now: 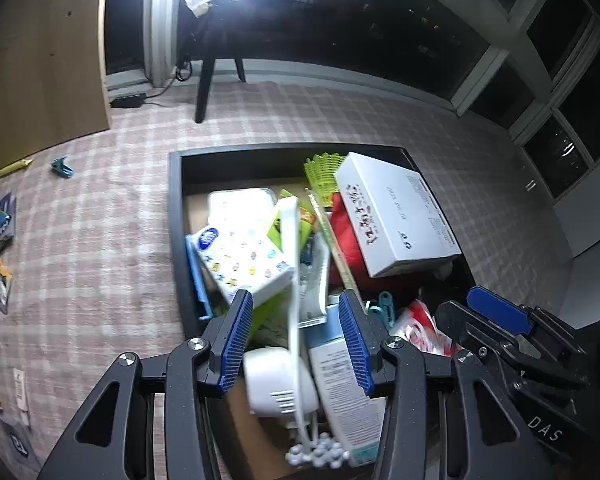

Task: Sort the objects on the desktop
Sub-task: 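Open both grippers to drop the chopsticks and packet into the tray, then move both grippers back toward the blue clothespin and snack wrapper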

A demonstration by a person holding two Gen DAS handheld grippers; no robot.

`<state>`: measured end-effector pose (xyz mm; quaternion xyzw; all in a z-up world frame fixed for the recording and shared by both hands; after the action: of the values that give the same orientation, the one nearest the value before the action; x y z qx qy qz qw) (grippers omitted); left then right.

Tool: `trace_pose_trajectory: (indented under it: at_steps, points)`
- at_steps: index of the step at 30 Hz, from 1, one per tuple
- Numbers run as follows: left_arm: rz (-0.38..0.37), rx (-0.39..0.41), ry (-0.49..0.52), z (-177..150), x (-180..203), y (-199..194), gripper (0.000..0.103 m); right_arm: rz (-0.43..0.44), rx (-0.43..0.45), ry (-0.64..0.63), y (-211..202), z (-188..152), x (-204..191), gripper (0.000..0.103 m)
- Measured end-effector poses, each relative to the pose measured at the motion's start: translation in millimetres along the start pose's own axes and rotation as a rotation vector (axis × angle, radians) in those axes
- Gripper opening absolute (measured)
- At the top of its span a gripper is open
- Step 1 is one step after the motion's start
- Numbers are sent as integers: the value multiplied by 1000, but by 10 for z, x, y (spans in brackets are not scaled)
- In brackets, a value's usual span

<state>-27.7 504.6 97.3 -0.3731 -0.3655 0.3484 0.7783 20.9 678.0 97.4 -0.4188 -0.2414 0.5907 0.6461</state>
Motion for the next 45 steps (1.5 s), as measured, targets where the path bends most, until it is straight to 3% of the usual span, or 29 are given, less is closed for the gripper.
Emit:
trace_pose_trajectory:
  at_steps: [6, 19, 29, 38, 45]
  points:
    - [26, 10, -40, 9, -312, -114, 43, 26, -6, -35, 81, 67, -263, 49]
    - [125, 21, -148, -60, -1389, -469, 43, 87, -35, -131, 354, 168, -1146, 49]
    - [230, 22, -210, -91, -2268, -662, 52, 131, -49, -267, 618, 413, -1994, 51]
    - [298, -25, -210, -187, -2913, -563, 56, 151, -72, -422, 1162, 766, -2675, 57]
    - [275, -80, -192, -249, -3234, -341, 56, 136, -109, -526, 1767, 974, -3076, 62]
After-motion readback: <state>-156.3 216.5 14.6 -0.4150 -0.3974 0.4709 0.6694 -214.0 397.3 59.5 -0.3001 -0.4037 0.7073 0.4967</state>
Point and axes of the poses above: each gripper's, at about its wrist camera, not at the fingertips, and y roughly the way its jaws point, x to its right, z to its top, the point moved 4 cm from there along y, roughly the way its jaws point, and after that the axes turned 3 degrees about -z, right-handed, at the moved point
